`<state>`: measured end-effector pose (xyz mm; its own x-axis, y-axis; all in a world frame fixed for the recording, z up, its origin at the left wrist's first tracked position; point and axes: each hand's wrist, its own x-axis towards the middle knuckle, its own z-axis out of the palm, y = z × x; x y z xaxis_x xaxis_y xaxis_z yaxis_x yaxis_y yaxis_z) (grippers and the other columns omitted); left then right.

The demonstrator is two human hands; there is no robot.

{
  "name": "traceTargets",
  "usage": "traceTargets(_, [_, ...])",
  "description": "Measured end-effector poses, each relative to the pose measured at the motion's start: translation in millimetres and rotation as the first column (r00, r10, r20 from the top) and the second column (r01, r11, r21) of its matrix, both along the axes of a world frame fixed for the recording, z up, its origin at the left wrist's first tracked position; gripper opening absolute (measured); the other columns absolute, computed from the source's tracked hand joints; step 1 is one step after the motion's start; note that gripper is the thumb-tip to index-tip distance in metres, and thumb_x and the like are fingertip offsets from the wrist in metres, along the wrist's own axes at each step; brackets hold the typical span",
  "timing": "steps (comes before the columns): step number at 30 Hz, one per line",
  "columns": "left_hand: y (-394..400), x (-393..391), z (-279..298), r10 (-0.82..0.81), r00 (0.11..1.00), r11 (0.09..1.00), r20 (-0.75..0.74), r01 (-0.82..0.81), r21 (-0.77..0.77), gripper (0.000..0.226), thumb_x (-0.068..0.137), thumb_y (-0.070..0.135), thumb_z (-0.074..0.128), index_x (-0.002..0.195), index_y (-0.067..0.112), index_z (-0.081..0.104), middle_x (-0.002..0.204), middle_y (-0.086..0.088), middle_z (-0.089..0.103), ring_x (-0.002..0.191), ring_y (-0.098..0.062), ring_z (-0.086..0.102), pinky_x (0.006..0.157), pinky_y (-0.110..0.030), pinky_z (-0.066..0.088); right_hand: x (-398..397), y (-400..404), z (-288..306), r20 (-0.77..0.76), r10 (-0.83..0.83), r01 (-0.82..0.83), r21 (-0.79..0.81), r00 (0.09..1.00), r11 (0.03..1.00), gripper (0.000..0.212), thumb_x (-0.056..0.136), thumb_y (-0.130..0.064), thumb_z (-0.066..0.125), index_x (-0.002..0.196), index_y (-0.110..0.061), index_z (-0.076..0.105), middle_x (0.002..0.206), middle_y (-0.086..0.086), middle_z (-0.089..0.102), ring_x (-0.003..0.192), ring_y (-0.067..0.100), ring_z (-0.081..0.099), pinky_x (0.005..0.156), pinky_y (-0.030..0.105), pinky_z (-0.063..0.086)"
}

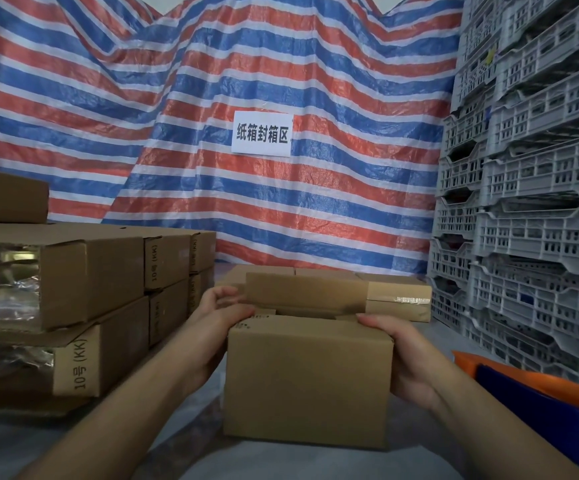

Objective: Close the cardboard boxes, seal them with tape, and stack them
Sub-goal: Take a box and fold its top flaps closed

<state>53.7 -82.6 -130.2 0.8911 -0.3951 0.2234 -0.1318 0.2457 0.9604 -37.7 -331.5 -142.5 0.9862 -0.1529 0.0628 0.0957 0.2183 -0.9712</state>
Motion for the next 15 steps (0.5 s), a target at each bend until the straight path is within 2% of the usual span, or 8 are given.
traceTargets(2, [0.6,4.3,-0.5,-0.05,0.998,0.998,0.033,0.051,-0.027,0.055,0.089,0.008,0.064,0.133,0.033,0.043,0.115,0.001,0.068,0.09,-0.019,0.072,0.07,-0.029,0.054,-0.6,0.3,0.3,0.003,0.002,-0.002,-0.002,1.0,1.0,0.038,0.062,-0.032,0.078,0.09,-0.007,0.082,0.1,0.021,0.075,0.077,0.027,0.075,0.061,0.031,0.059])
traceTargets(3, [0.9,4.6,0.7,-0.1,0.993,0.994,0.065,0.102,-0.026,0.055,0.09,0.006,0.062,0.129,0.04,0.043,0.111,0.008,0.069,0.094,-0.017,0.072,0.072,-0.028,0.055,-0.9,0.3,0.3,0.005,0.003,-0.003,0.002,1.0,1.0,0.037,0.064,-0.032,0.077,0.09,-0.007,0.082,0.1,0.021,0.075,0.076,0.027,0.075,0.062,0.031,0.059])
traceTargets(4, [1.2,4.8,2.3,-0.156,0.983,0.987,0.1,0.158,-0.012,0.051,0.092,0.004,0.059,0.126,0.041,0.048,0.109,0.012,0.071,0.096,-0.015,0.072,0.071,-0.027,0.056,-1.2,0.7,0.5,0.004,0.007,-0.007,0.004,1.0,1.0,0.036,0.065,-0.032,0.076,0.089,-0.007,0.082,0.099,0.021,0.075,0.076,0.027,0.075,0.062,0.031,0.059])
traceTargets(6, [2.1,4.3,4.3,-0.232,0.961,0.973,0.153,0.23,0.029,0.047,0.095,0.001,0.052,0.123,0.038,0.06,0.113,0.008,0.072,0.097,-0.015,0.071,0.069,-0.025,0.056,-2.1,2.4,0.9,-0.007,0.012,-0.012,0.008,1.0,1.0,0.036,0.064,-0.033,0.076,0.089,-0.008,0.082,0.097,0.021,0.075,0.074,0.027,0.075,0.059,0.031,0.059])
traceTargets(9, [3.8,5.6,3.2,-0.154,0.971,0.988,0.186,0.15,0.035,0.036,0.092,0.006,0.057,0.118,0.029,0.066,0.111,0.001,0.073,0.098,-0.017,0.071,0.076,-0.029,0.054,-3.5,3.2,1.5,-0.021,0.013,-0.013,0.013,1.0,1.0,0.036,0.066,-0.035,0.077,0.091,-0.008,0.081,0.099,0.021,0.075,0.076,0.027,0.075,0.059,0.03,0.059])
traceTargets(12, [6.3,7.2,0.4,-0.083,0.975,0.994,0.207,0.066,0.085,0.017,0.079,0.027,0.069,0.095,0.021,0.073,0.1,-0.005,0.074,0.091,-0.017,0.07,0.082,-0.031,0.047,-4.8,4.0,1.6,-0.016,0.012,-0.012,0.01,1.0,1.0,0.04,0.07,-0.038,0.077,0.097,-0.009,0.081,0.104,0.02,0.075,0.082,0.027,0.075,0.064,0.031,0.059])
traceTargets(15, [6.5,6.7,0.1,-0.044,0.97,0.988,0.239,0.006,0.156,0.018,0.078,0.043,0.069,0.074,0.025,0.072,0.093,-0.006,0.073,0.086,-0.014,0.069,0.082,-0.031,0.044,-7.5,5.3,2.3,-0.025,0.026,-0.025,0.006,0.999,1.0,0.04,0.069,-0.039,0.083,0.099,-0.012,0.081,0.108,0.02,0.074,0.086,0.027,0.075,0.067,0.032,0.059])
